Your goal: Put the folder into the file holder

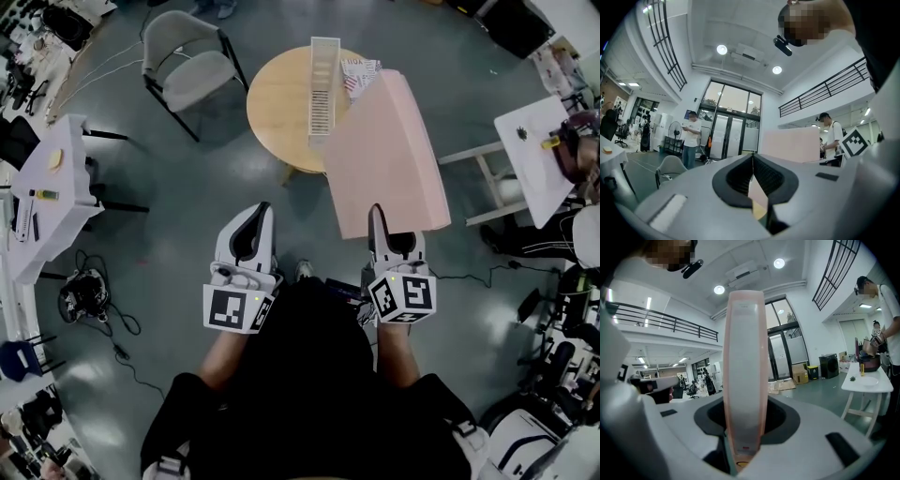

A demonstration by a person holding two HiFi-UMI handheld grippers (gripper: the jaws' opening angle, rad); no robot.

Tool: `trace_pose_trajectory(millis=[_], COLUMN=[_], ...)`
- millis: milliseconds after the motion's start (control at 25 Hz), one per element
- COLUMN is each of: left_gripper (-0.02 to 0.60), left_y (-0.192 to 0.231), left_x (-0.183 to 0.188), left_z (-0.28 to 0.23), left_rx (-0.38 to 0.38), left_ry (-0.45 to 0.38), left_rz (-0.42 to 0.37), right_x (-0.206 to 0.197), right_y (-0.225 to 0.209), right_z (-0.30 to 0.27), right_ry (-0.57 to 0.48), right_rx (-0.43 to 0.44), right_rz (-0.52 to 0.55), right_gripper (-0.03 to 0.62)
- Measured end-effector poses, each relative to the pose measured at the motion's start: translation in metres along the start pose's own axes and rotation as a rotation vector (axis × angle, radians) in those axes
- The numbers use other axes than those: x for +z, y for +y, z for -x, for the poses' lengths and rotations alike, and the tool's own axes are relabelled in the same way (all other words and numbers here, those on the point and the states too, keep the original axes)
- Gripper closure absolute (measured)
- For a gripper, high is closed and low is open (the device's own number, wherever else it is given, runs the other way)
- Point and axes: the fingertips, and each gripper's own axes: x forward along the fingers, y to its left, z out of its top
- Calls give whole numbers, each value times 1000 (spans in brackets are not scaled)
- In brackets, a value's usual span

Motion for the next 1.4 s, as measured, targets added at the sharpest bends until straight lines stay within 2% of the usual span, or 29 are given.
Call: trace_pose_trajectory(millis=[240,920,1400], left_gripper=[575,575,575], left_y=[21,106,142], left_x=[-3,6,-10], left_z=[-28,-152,-198], left_rx=[-11,-201,-277], left_ry=[8,-13,12], left_rz=[3,18,38], right_x=[2,32,34], right_y=[0,13,9], right_z=[-32,-143,-215], right_ry=[2,-74,-111], right_rx=[-8,-161,-248], right_rz=[-3,18,47], right_gripper=[454,454,454])
